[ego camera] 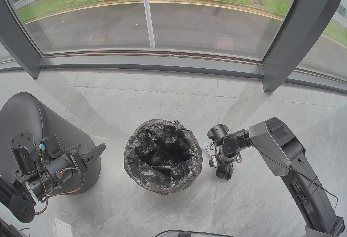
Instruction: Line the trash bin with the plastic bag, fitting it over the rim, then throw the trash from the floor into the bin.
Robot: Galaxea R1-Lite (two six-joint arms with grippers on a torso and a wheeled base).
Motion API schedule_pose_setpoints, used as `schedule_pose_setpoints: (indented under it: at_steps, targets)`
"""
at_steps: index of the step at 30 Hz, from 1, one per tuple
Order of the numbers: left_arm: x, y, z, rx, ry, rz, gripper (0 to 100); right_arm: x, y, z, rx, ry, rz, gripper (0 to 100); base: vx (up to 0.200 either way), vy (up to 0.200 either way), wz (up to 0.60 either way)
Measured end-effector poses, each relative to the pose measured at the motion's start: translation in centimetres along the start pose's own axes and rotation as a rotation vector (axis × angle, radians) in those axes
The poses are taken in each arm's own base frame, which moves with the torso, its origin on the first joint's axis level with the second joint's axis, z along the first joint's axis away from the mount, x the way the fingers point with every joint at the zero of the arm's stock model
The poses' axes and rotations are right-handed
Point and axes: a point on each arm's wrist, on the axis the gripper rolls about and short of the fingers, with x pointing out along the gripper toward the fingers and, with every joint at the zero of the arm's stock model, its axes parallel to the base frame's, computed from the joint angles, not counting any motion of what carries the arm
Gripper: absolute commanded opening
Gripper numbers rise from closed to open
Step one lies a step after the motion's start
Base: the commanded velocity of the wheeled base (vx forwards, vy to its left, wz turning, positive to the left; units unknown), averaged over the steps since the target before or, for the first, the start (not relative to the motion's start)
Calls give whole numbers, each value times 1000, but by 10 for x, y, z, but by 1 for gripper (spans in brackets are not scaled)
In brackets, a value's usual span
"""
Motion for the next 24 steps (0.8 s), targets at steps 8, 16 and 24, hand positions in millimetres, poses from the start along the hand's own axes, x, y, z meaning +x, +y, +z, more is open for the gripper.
schedule_pose_setpoints:
  at_steps: [8,16,24]
  targets:
    - [0,0,-1,-1,3,2,100,-3,-1,2,2,-6,1,0,0,0,0]
    - [-1,0,-1,-1,3,1,100,-4,-1,3,3,-9,-6,0,0,0,0]
    - [-1,0,0,-1,-1,1,100,-34,-6,7,-56,62,-28,0,0,0,0]
